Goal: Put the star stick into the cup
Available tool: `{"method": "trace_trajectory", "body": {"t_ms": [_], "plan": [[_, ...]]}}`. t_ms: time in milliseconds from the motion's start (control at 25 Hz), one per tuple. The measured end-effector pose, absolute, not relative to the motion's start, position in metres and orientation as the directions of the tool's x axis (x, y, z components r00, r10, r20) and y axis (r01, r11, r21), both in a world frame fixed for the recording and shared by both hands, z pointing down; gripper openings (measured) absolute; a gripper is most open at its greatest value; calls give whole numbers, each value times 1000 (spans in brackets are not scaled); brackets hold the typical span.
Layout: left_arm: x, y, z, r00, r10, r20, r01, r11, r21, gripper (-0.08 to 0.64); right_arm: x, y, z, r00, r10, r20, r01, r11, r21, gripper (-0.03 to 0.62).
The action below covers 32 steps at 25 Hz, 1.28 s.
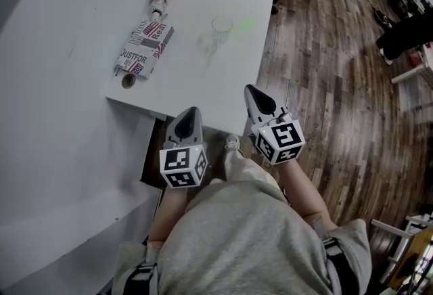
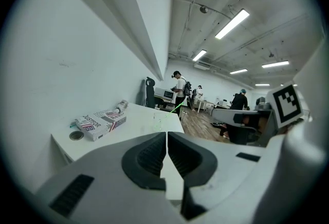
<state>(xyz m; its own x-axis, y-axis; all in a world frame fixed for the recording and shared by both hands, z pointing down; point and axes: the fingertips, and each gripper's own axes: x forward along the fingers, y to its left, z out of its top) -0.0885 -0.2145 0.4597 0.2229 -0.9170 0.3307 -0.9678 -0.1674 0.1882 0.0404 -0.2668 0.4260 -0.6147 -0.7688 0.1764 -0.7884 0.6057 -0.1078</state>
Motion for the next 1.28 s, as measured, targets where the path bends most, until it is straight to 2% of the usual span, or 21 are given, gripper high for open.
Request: {"method": "trace_trajectory", "body": {"t_ms": [640,1280], "plan": [[-79,-106,450,242,-923,299,-964,-193,184,9,37,-136,410,-635,-760,142,-772,628,-93,-5],[-65,-71,442,245,-928,281,-964,-203,170,9,44,-93,401,-651,-751,114,-759,648,-66,-5]]}}
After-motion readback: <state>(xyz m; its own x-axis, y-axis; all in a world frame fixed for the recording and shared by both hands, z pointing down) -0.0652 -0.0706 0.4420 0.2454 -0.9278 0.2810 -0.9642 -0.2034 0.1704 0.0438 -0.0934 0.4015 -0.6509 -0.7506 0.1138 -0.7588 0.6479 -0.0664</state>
